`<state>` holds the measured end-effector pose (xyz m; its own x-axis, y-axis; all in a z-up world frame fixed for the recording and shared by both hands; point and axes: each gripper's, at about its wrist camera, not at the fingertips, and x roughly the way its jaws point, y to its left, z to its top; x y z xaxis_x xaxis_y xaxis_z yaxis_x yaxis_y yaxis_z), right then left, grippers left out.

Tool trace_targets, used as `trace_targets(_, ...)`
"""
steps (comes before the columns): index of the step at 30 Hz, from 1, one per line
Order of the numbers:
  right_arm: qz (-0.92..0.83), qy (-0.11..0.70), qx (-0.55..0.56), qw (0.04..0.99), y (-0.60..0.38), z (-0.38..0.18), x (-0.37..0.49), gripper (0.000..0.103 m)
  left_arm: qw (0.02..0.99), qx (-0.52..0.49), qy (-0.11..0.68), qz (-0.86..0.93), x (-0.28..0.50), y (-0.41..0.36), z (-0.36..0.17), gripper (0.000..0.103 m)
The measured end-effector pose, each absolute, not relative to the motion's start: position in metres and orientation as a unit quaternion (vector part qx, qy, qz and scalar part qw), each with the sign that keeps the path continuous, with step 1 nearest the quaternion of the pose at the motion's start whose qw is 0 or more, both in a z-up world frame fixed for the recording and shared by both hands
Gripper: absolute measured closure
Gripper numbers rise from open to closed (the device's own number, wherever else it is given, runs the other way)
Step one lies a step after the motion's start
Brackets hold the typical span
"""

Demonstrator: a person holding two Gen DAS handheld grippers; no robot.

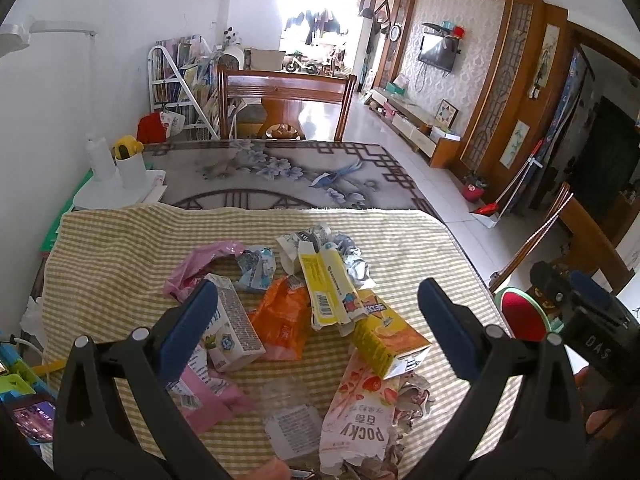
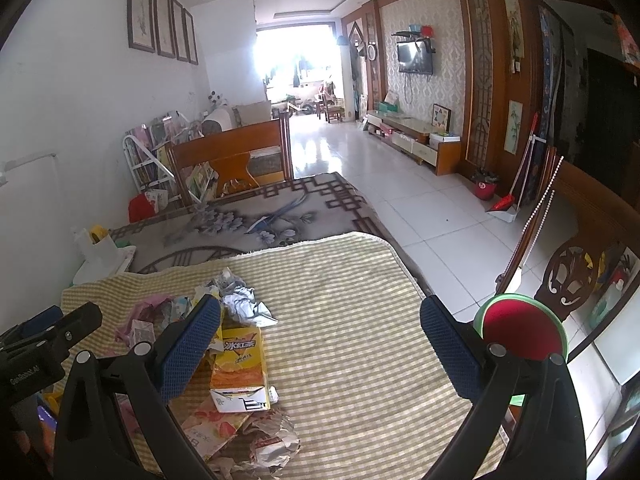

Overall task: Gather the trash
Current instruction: 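Move both grippers toward the trash pile on the mattress, then grasp the pink snack wrapper with left gripper while right grasps orange iced-tea carton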

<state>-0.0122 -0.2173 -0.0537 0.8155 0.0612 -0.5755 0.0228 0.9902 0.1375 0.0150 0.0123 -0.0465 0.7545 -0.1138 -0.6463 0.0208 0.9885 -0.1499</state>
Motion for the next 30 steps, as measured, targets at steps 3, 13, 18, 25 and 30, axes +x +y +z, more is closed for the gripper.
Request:
trace_targets(3, 0.012, 0.308, 0.068, 0.949, -0.217, -0.056, -0.011, 0.007, 0.933, -0.063, 0.353, -0.021, 0.016, 0.013, -0.049, 0.005)
trace_targets(13, 0.023, 0.329, 0.058, 0.942, -0.21, -0.067, -0.006, 0.007, 0.933, -0.056, 0.354, 0.023, 0.012, 0.052, -0.08, 0.005)
trace_targets(18, 0.036, 0.35, 0.052, 0.935, -0.206, -0.077, -0.002, 0.007, 0.91, -0.063, 0.405, 0.053, 0.002, 0.091, -0.116, 0.005)
trace_targets(25, 0.06, 0.386, 0.045, 0.919, -0.189, -0.092, 0.013, 0.007, 0.858, -0.133, 0.486, 0.096, 0.001, 0.127, -0.168, 0.005)
trace_targets(30, 0.074, 0.398, 0.033, 0.914, -0.178, -0.099, 0.021, 0.007, 0.836, -0.216, 0.501, 0.061, 0.014, 0.138, -0.183, 0.005)
